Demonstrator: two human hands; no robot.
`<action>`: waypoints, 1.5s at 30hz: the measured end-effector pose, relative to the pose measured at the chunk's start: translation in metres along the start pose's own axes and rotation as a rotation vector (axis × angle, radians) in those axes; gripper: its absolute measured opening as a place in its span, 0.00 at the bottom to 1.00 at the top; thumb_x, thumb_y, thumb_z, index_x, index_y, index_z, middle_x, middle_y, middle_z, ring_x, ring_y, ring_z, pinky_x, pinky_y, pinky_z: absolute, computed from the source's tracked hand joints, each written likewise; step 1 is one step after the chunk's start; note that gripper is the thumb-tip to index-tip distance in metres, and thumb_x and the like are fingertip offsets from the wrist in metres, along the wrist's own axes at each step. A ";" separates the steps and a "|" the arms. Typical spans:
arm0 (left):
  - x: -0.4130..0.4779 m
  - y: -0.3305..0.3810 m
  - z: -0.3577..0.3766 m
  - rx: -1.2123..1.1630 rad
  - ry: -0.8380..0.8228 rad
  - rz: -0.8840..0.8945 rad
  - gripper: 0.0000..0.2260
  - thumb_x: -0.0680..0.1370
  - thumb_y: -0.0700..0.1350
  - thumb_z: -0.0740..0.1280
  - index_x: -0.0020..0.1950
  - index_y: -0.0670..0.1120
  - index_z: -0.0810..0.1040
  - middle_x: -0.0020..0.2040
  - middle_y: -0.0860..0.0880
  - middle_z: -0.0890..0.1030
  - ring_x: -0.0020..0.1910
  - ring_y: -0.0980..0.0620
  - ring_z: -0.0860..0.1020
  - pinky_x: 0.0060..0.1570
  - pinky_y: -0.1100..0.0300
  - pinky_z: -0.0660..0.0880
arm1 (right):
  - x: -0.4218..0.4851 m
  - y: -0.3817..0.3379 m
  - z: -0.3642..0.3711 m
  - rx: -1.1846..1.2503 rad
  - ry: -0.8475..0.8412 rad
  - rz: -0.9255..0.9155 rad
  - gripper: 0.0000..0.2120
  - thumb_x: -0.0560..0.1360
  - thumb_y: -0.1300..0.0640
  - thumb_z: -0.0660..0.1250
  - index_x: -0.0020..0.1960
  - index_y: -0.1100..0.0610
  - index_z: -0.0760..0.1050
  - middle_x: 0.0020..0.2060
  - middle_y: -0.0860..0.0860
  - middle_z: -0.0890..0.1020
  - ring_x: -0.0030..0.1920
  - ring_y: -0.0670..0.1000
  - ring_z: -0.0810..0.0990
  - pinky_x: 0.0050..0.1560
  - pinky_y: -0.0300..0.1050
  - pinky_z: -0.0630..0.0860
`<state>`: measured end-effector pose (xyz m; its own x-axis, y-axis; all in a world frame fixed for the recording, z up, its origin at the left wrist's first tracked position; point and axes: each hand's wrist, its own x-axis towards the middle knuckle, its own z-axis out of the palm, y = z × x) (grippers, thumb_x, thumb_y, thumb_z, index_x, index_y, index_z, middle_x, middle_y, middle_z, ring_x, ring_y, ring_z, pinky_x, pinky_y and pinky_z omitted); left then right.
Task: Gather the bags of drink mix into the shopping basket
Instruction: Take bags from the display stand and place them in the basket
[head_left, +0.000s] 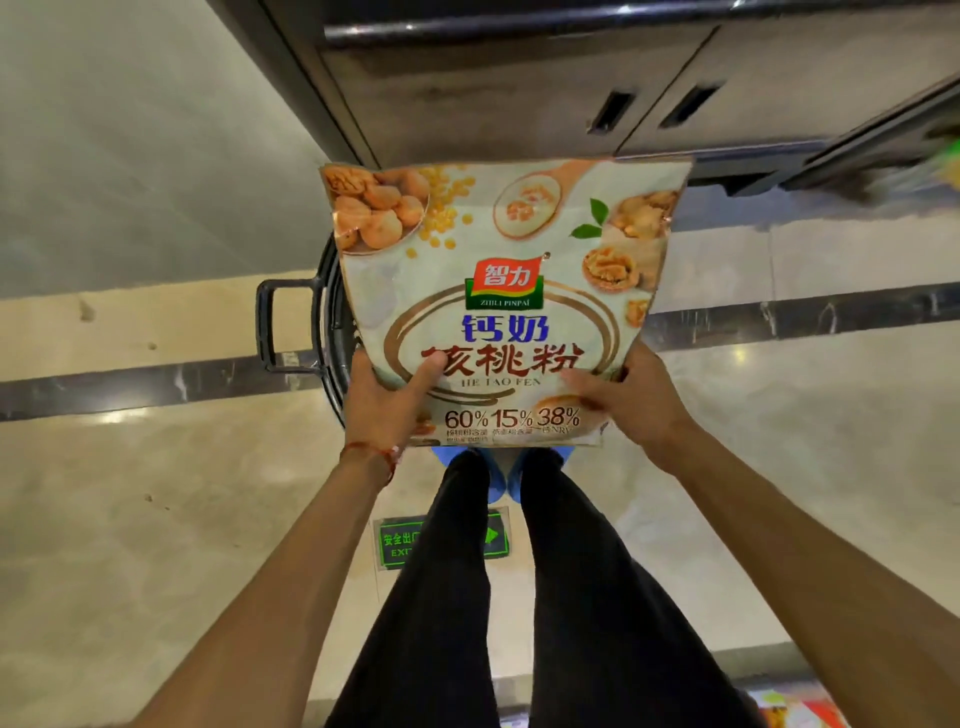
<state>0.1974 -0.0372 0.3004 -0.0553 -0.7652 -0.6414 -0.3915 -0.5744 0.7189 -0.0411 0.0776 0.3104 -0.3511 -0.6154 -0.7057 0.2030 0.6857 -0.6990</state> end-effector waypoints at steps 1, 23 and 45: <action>-0.010 0.010 -0.006 -0.005 -0.006 0.006 0.26 0.71 0.52 0.78 0.66 0.49 0.74 0.55 0.53 0.84 0.45 0.63 0.83 0.37 0.67 0.79 | -0.015 -0.009 -0.004 0.011 -0.008 -0.005 0.23 0.75 0.64 0.77 0.67 0.56 0.77 0.56 0.51 0.87 0.54 0.51 0.88 0.48 0.48 0.86; -0.186 0.165 0.025 -0.018 -0.416 0.182 0.21 0.73 0.40 0.76 0.63 0.49 0.77 0.54 0.51 0.86 0.51 0.52 0.85 0.43 0.60 0.82 | -0.202 -0.087 -0.135 0.248 0.046 -0.164 0.20 0.76 0.60 0.75 0.67 0.57 0.79 0.58 0.54 0.87 0.59 0.56 0.86 0.62 0.61 0.81; -0.304 0.283 0.278 -0.100 -0.286 0.446 0.18 0.75 0.42 0.75 0.63 0.48 0.76 0.51 0.52 0.87 0.47 0.53 0.86 0.37 0.61 0.81 | -0.221 -0.130 -0.409 0.338 0.220 -0.425 0.14 0.76 0.63 0.75 0.61 0.56 0.81 0.51 0.51 0.89 0.49 0.51 0.89 0.42 0.44 0.85</action>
<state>-0.1515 0.1140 0.6244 -0.4499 -0.8394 -0.3050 -0.1840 -0.2471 0.9514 -0.3637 0.2835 0.6052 -0.6400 -0.6892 -0.3396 0.2703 0.2118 -0.9392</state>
